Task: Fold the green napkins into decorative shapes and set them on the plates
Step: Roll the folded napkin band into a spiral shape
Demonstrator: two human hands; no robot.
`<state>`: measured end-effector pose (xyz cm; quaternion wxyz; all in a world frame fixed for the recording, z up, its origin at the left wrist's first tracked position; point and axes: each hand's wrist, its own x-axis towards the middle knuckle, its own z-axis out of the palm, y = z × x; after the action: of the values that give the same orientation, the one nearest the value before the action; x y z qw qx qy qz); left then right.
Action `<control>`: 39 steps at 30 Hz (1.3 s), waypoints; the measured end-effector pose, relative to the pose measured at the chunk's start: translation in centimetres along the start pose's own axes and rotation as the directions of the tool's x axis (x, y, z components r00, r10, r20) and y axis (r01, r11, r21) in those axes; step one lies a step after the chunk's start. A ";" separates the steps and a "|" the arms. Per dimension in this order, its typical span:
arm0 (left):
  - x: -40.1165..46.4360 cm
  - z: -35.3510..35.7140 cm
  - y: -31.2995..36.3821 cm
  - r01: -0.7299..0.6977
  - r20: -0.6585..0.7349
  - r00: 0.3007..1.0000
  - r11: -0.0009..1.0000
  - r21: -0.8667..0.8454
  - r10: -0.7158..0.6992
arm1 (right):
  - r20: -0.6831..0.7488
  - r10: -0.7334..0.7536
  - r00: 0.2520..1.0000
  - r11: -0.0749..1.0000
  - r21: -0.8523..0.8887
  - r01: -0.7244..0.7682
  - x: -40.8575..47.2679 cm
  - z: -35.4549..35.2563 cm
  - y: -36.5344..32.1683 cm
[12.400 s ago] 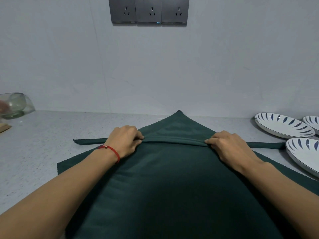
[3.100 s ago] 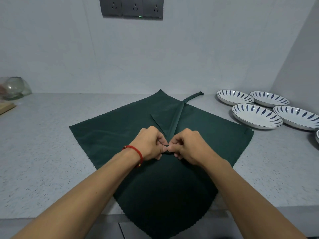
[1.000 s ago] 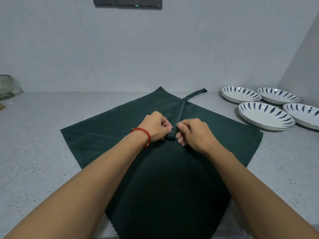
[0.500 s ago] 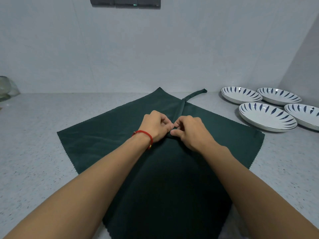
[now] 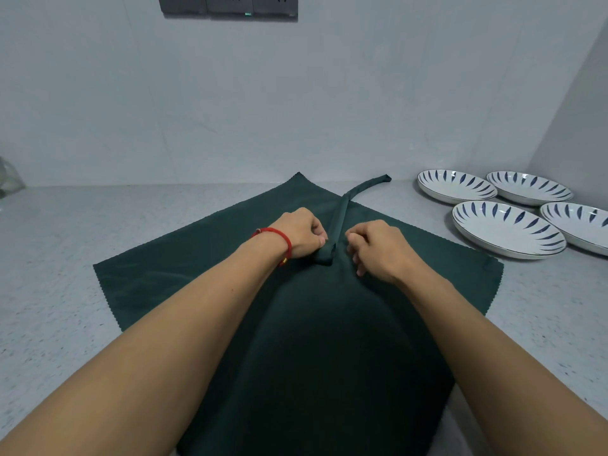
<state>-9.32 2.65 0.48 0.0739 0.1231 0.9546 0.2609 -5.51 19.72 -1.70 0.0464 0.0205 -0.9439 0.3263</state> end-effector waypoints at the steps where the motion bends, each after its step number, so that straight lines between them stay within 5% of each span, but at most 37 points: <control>1: 0.3 -0.1 0.0 0.017 0.019 1.000 1.000 0.001 -0.017 | -0.033 -0.025 0.999 1.000 0.009 0.025 -0.2 0.0 0.2; 9: 1.3 -0.8 0.9 0.066 0.139 0.988 0.998 -0.012 -0.064 | 0.008 -0.181 0.983 0.982 -0.049 0.182 0.2 1.9 -0.1; 16: 1.4 -0.1 0.2 -0.125 -0.074 0.989 0.991 0.049 0.128 | 0.139 -0.083 0.987 0.995 -0.044 0.090 2.8 0.5 0.0; 22: 2.0 -0.1 -0.2 -0.185 0.018 0.983 0.966 0.179 0.185 | 0.259 0.003 0.966 0.998 0.065 -0.021 4.6 -0.2 0.3; 28: 3.9 -1.8 1.1 -0.150 0.163 0.980 0.955 0.256 0.111 | 0.152 -0.001 0.988 0.966 0.256 -0.038 3.5 0.1 0.7; 35: 6.3 -2.9 1.6 -0.100 0.317 0.948 0.965 0.241 0.019 | 0.074 -0.176 0.982 0.974 -0.133 0.184 3.7 1.6 0.4; 39: 6.6 -2.5 1.3 -0.147 0.192 0.977 0.954 0.262 0.097 | 0.074 -0.151 0.986 0.976 -0.149 0.161 5.2 1.1 0.8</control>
<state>-15.86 4.34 2.80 0.1243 0.2138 0.9617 0.1179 -10.79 19.67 -2.54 0.0441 0.1010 -0.9627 0.2470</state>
